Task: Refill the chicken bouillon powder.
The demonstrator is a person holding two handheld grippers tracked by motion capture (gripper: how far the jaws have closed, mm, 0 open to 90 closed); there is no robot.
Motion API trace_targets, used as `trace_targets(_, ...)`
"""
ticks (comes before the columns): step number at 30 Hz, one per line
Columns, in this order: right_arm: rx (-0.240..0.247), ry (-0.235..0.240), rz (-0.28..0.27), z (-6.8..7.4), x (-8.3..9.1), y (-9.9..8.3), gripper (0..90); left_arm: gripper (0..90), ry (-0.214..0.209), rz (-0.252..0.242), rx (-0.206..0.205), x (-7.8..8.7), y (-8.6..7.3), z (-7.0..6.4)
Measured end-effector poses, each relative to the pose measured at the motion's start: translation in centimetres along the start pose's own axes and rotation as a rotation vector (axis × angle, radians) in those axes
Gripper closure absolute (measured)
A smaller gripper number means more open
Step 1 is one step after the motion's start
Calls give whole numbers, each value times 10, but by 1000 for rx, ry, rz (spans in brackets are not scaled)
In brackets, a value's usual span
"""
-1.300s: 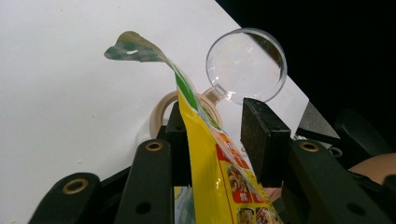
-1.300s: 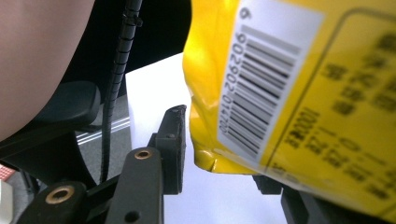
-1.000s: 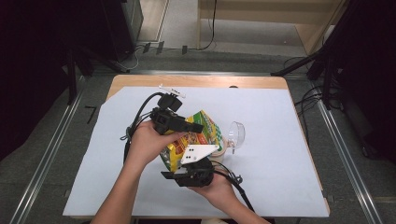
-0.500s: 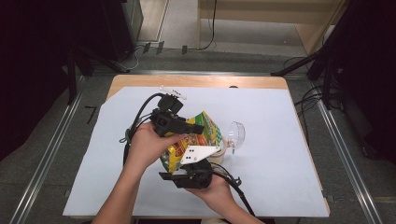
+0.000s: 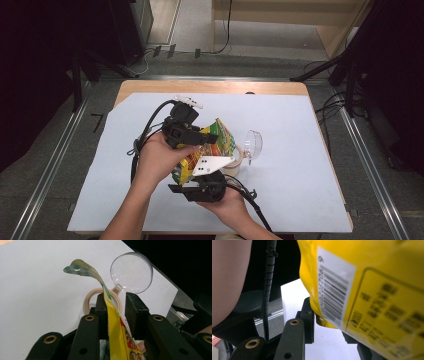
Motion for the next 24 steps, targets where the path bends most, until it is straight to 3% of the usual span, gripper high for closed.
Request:
trace_targets(12,-7,-6,4,-3,-1,-2,703,763,-4,2,-12,0,1,-6)
trace_targets(24,-6,-11,12,-4,-1,-3,704,767,-25,-1,1,-1,1,-3)
Point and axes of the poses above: each handheld gripper's, and its own axes: x roughly backward along the jaws, y roughly out of its top, z roughly to its left, the point moved 5 cm from there along -x, roughly forward along the jaws, and after that the axes turned 1 degree about z, right-handed, at the moved point
